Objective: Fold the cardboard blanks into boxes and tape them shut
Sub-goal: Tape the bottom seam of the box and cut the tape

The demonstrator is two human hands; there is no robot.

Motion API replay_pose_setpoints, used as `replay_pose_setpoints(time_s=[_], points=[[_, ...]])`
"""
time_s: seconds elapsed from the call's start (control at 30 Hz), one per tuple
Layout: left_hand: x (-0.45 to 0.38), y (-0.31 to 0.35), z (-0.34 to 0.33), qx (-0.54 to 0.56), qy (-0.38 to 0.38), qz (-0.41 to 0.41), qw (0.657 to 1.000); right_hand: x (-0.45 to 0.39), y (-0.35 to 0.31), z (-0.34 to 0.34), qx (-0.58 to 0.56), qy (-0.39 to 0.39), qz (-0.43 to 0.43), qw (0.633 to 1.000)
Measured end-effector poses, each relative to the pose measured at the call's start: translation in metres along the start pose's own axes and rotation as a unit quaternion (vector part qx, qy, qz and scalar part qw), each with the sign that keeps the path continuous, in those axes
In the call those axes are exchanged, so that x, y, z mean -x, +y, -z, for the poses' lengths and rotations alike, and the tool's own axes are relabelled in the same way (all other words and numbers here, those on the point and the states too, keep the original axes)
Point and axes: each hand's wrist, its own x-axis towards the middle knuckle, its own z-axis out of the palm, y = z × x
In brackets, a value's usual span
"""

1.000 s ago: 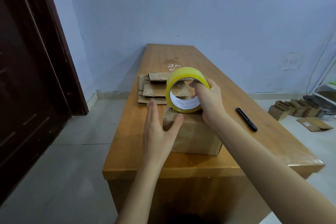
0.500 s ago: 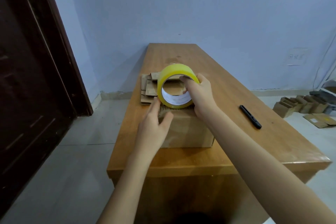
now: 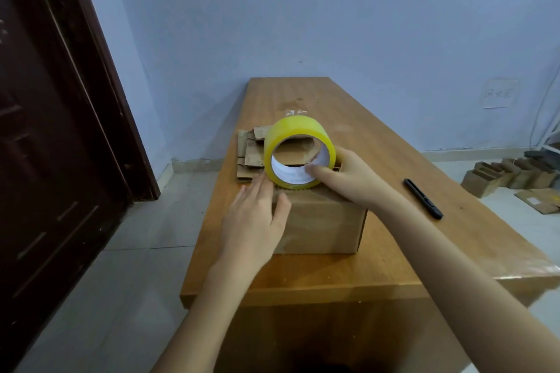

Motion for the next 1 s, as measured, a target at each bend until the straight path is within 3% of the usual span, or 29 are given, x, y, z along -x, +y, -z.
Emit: replay_pose_setpoints(time_s=[0.13, 0.37, 0.5, 0.6, 0.77, 0.9, 1.0], points=[[0.000, -0.006, 0.002, -0.048, 0.006, -0.040, 0.998, 0.001, 0.000, 0.000, -0.024, 0.027, 0.045, 0.998], [-0.003, -0.006, 0.008, -0.094, -0.034, -0.050, 0.994, 0.003, 0.002, -0.002, -0.100, 0.062, 0.035, 0.992], [-0.002, -0.003, 0.016, -0.142, -0.065, -0.037, 0.987, 0.003, 0.009, -0.002, -0.207, 0.182, -0.008, 0.961], [-0.003, 0.001, 0.019, -0.149, -0.072, -0.030, 0.986, 0.004, 0.008, -0.002, -0.214, 0.227, -0.015, 0.950], [-0.010, -0.005, 0.016, -0.149, -0.077, -0.039, 0.985, 0.004, 0.009, -0.002, -0.225, 0.224, -0.032, 0.948], [-0.014, 0.010, 0.012, -0.172, -0.026, -0.084, 0.981, 0.005, 0.009, -0.003, -0.236, 0.213, -0.030, 0.948], [-0.011, 0.023, 0.003, -0.128, -0.032, -0.080, 0.988, 0.003, 0.009, -0.004, -0.221, 0.215, -0.027, 0.951]])
